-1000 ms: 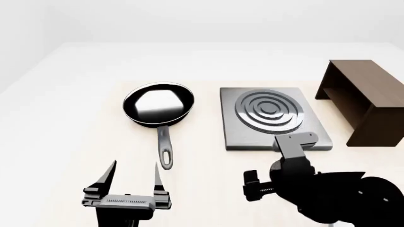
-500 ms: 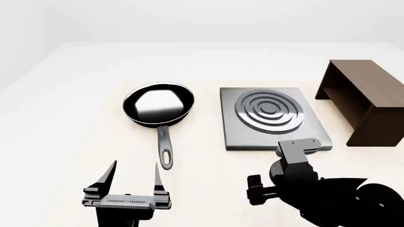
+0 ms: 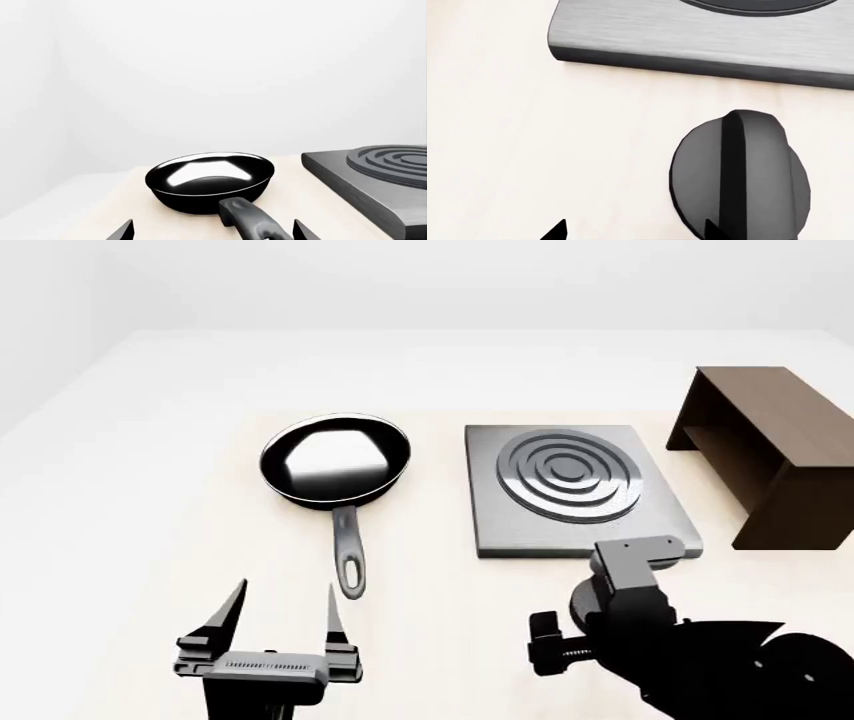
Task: Turn on the stove.
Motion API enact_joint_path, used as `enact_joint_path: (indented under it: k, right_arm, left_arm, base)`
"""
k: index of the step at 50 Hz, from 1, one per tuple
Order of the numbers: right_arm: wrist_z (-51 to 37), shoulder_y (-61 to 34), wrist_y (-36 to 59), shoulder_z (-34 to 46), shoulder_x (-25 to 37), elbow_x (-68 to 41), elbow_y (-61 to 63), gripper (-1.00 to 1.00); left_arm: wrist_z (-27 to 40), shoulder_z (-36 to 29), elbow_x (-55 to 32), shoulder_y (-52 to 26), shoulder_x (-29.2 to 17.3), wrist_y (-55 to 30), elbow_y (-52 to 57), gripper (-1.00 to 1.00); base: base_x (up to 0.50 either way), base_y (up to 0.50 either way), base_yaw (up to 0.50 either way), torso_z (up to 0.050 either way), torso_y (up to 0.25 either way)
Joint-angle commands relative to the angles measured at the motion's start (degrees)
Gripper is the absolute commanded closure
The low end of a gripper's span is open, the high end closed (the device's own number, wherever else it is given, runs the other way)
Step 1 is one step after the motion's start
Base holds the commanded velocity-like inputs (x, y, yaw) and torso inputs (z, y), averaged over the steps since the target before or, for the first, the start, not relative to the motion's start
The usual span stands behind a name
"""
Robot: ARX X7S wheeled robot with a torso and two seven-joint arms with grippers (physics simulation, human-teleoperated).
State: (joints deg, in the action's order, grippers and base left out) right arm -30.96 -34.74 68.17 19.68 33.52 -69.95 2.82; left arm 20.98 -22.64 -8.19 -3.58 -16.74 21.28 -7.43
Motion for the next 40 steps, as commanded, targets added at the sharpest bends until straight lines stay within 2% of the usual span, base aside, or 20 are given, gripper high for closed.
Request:
enact_joint_path:
  k: [1,21,40]
  right_arm:
    - [0.56,-0.23,-1.39,0.45,0.92,2.58,-1.32,-1.0]
    - [0.11,-0.65,-2.07,-0.98,2.15,2.01,-2.5,-1.0]
    - [0.65,-5.94,-2.53,-0.1,1.18,3.63,-5.35,-1.0]
  left_arm:
    - [0.09,-0.18,-0.18,-0.04,-0.13,-0.09,0.04,-1.0]
    - [0.33,-0.49,-0.26,-0.13,-0.32,0.0,0.01,-1.0]
    - [0.52,-0.75,-0.38,-0.21,-0.49,0.08,-0.02,-1.0]
  base:
    - [0.0,0.0,0.0,0.0,0.0]
    - [0.0,0.0,0.0,0.0,0.0]
    - [0.0,0.0,0.0,0.0,0.0]
